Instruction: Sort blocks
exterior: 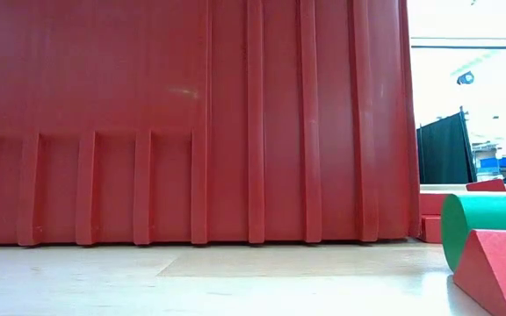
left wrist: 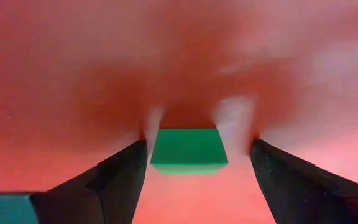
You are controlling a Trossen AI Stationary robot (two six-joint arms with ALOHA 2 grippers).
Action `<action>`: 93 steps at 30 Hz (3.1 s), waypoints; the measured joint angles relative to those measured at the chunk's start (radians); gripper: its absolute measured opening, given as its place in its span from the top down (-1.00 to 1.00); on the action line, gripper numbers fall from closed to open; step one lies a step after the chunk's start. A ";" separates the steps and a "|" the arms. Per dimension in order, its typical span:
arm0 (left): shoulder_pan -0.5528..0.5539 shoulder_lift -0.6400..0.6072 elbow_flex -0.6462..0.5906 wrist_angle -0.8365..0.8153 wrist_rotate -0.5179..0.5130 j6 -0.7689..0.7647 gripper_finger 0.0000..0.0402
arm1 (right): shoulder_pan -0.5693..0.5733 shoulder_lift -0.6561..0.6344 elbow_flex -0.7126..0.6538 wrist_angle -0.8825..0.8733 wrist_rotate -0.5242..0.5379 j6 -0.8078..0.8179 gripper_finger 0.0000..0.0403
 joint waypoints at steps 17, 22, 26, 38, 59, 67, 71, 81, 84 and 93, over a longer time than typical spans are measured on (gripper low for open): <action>-0.001 0.001 -0.003 -0.002 -0.007 0.041 0.25 | 0.000 0.000 0.000 0.000 0.000 0.002 0.71; -0.001 0.002 -0.003 0.000 -0.006 0.060 0.44 | 0.000 0.000 0.000 0.000 0.000 0.002 0.73; -0.001 0.000 -0.004 0.002 -0.007 0.079 0.44 | 0.002 0.000 0.000 0.000 0.000 0.002 0.69; -0.001 -0.147 0.054 0.013 -0.012 0.147 0.44 | 0.002 0.000 0.000 0.001 0.000 -0.008 0.68; -0.093 -0.365 0.306 0.339 0.079 0.275 0.44 | -0.001 -0.125 0.000 -0.001 0.196 -0.069 0.54; -0.147 -0.282 0.337 0.434 0.144 0.268 0.44 | -0.001 -0.239 0.000 -0.006 0.273 -0.071 0.60; -0.178 -0.243 0.337 0.501 0.187 0.264 0.44 | -0.001 -0.278 0.000 -0.007 0.288 -0.066 0.63; -0.245 -0.171 0.338 0.669 0.252 0.270 0.44 | -0.001 -0.283 0.000 -0.032 0.289 -0.042 0.63; -0.255 -0.168 0.337 0.679 0.256 0.276 0.44 | -0.001 -0.270 0.000 -0.127 0.327 -0.019 0.62; -0.257 -0.172 0.338 0.681 0.256 0.295 0.44 | 0.000 -0.200 0.000 -0.434 0.394 0.078 0.72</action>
